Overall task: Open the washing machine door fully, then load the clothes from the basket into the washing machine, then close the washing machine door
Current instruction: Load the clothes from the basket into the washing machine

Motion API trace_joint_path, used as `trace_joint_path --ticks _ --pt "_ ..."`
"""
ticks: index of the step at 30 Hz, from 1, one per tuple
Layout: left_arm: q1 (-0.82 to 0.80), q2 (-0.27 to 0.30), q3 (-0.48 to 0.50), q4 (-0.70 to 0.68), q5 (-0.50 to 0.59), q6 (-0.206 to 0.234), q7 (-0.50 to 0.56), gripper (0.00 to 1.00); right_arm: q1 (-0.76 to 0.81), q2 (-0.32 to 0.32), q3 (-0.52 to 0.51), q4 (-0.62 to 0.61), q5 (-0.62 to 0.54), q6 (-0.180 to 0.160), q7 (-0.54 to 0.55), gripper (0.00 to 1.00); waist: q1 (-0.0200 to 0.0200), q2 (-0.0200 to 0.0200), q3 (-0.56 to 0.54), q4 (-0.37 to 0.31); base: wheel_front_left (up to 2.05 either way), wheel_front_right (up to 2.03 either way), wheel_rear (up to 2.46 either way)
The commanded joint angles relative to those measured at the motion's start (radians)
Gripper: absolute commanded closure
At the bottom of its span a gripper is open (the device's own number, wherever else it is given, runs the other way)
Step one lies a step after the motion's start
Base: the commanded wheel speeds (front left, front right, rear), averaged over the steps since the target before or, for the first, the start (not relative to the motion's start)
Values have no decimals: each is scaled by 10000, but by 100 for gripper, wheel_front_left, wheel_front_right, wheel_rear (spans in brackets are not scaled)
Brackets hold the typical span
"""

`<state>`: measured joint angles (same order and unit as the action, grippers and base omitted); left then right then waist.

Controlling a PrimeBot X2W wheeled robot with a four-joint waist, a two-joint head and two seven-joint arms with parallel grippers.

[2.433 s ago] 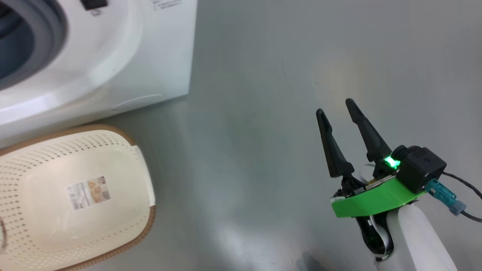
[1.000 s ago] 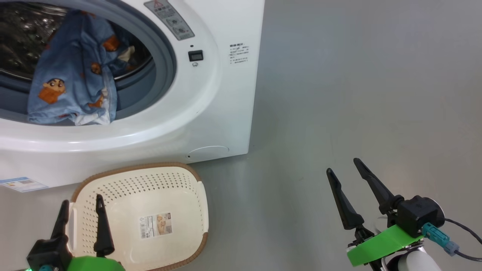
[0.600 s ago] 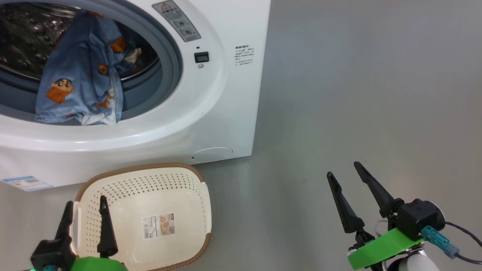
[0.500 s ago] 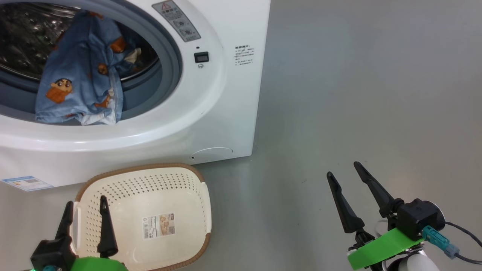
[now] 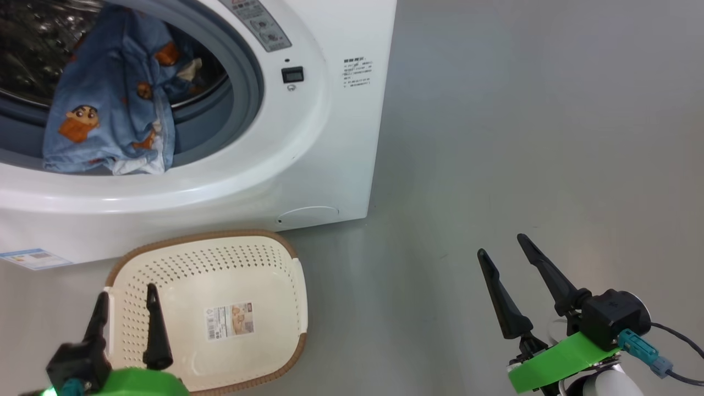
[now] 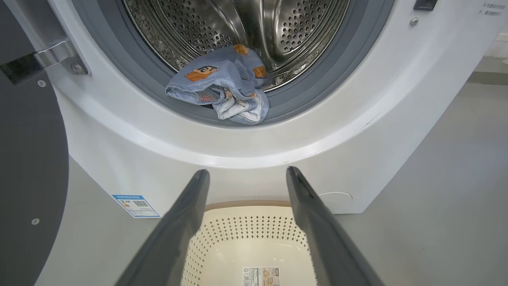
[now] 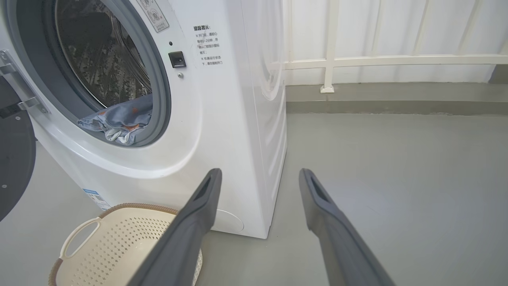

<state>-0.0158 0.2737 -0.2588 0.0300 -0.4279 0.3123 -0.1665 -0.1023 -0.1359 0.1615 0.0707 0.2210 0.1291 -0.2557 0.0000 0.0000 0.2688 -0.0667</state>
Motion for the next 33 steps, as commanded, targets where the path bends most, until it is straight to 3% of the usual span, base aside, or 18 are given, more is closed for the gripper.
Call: trace_joint_path --ticks 1,13,21,33 --pt "-442 234 332 -137 -64 -27 27 0 -46 -76 224 -288 -98 16 9 0 0 0 96 4 0 0 0" --pt "-2671 799 344 763 -654 -914 1469 0 -595 11 346 -394 -36 16 -29 0 0 0 1277 -235 0 0 0" --pt "-4817 1726 484 953 -739 -1416 2824 0 -1140 119 425 -351 112 16 -55 0 0 0 2063 -545 0 0 0" --pt "-7450 3256 484 1456 -492 -1827 5134 0 -1822 496 617 -447 328 16 -59 0 0 0 2976 -1212 0 0 0"
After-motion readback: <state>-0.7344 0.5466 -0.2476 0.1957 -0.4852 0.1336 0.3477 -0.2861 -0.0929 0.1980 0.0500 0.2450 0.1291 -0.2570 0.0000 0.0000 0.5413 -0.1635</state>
